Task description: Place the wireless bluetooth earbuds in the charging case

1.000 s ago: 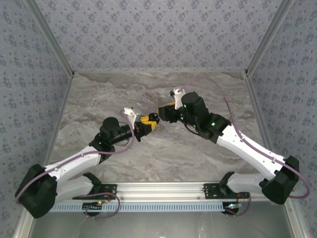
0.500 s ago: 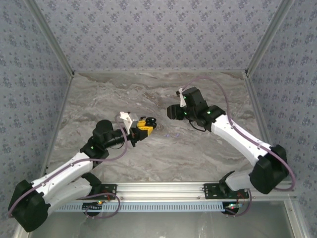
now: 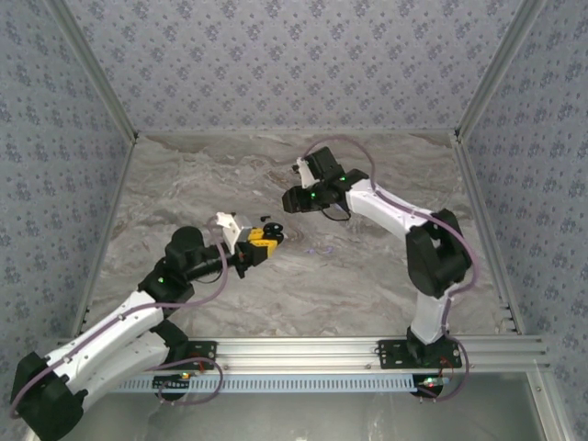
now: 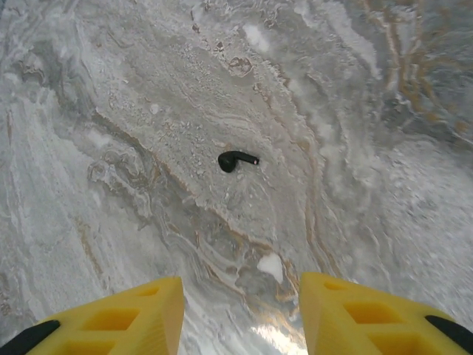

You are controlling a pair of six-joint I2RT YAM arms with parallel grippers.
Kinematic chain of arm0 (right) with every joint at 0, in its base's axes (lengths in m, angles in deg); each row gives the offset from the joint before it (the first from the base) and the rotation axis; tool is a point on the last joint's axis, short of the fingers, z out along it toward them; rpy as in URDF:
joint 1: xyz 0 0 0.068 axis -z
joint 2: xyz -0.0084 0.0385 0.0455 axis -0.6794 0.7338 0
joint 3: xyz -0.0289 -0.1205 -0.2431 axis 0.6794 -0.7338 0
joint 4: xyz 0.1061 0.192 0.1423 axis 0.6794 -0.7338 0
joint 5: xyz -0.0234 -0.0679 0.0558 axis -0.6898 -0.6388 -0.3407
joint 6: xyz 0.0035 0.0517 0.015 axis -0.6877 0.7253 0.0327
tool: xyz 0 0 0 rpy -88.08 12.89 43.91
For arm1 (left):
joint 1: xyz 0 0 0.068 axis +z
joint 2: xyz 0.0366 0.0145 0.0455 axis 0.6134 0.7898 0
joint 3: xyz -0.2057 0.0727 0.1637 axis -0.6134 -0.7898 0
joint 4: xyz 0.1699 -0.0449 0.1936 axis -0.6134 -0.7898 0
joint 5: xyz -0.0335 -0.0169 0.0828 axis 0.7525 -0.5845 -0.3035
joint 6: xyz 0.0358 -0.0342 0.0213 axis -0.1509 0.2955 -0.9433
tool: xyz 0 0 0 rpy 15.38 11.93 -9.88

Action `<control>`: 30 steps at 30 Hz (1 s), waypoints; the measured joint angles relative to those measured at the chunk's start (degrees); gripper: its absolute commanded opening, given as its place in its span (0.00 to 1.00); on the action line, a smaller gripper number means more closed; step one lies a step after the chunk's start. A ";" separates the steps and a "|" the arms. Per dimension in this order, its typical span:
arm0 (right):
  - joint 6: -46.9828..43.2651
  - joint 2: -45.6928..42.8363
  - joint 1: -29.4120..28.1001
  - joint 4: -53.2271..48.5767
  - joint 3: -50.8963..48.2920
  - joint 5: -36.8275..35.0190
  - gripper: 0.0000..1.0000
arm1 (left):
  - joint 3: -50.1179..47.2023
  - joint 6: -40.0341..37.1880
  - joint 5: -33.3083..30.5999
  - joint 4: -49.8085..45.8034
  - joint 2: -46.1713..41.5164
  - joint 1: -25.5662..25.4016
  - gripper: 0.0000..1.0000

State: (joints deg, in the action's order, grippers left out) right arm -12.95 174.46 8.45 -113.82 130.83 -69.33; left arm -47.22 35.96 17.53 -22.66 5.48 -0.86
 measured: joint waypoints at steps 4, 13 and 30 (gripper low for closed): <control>-0.87 7.48 -0.72 -1.51 6.43 2.51 0.45 | 0.17 0.00 -1.01 -1.88 -1.73 0.00 0.19; -5.60 21.03 -3.34 -8.22 23.80 3.74 0.47 | 0.33 0.00 -2.73 -4.76 -4.55 0.00 0.19; -10.95 31.15 -3.67 -17.57 34.93 3.67 0.54 | 0.33 0.04 -4.04 -5.70 -5.11 0.00 0.19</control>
State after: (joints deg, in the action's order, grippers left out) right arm -23.91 205.61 4.78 -131.40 165.76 -65.66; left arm -46.89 36.00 13.49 -28.37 0.36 -0.86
